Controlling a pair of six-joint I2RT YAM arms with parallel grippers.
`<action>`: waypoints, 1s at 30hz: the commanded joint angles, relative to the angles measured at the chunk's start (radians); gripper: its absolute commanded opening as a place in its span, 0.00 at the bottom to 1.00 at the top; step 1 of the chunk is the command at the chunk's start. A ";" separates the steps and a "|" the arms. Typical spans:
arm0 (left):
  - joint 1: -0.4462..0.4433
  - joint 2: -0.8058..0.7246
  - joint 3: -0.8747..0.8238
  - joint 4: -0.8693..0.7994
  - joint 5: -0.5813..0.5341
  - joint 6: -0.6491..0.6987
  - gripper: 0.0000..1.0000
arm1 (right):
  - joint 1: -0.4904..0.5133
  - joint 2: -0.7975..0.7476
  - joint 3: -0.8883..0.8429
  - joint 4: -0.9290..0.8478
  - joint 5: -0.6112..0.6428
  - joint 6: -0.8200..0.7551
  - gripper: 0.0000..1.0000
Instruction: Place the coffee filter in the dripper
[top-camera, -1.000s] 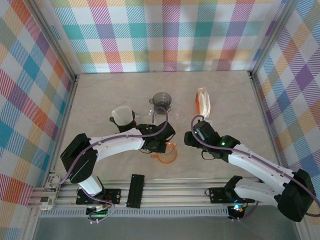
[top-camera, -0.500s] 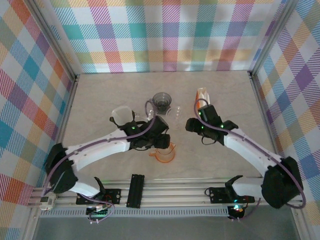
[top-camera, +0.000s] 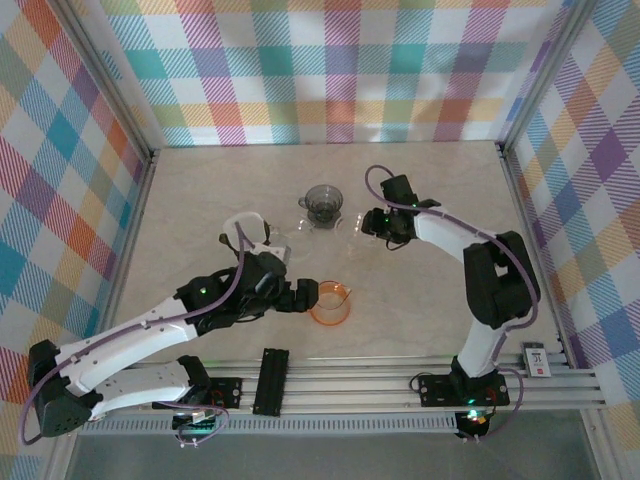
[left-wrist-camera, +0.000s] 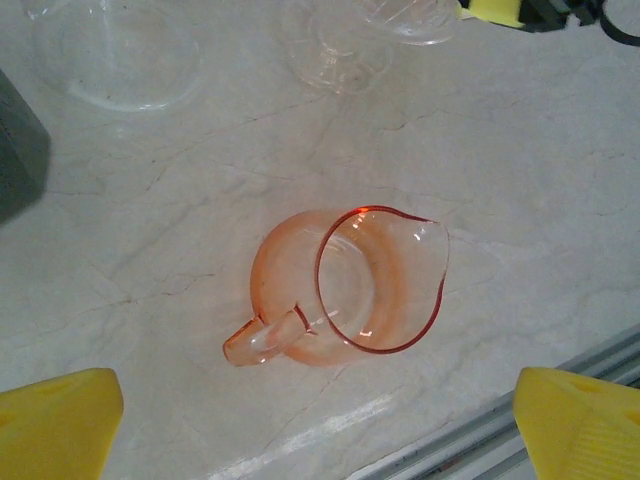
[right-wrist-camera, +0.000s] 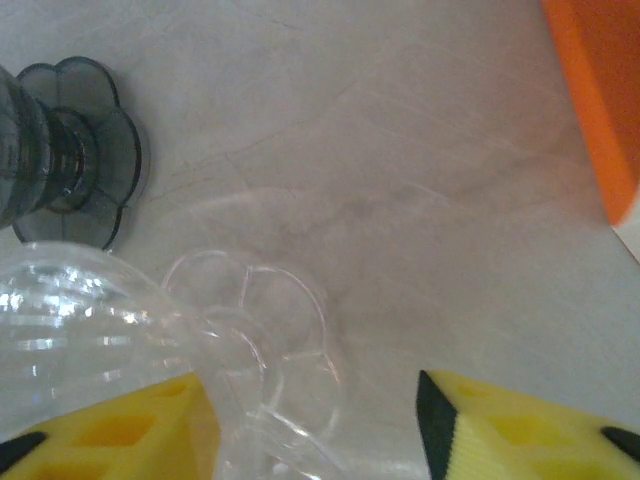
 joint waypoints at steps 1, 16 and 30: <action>-0.009 -0.053 -0.027 0.033 -0.001 -0.011 1.00 | -0.006 0.035 0.058 0.001 -0.022 -0.038 0.46; -0.008 -0.068 -0.060 0.049 -0.001 -0.008 1.00 | -0.006 -0.091 -0.035 -0.012 -0.011 -0.066 0.06; -0.008 -0.117 -0.049 -0.002 -0.049 0.009 1.00 | 0.117 -0.515 -0.127 -0.276 -0.059 -0.064 0.01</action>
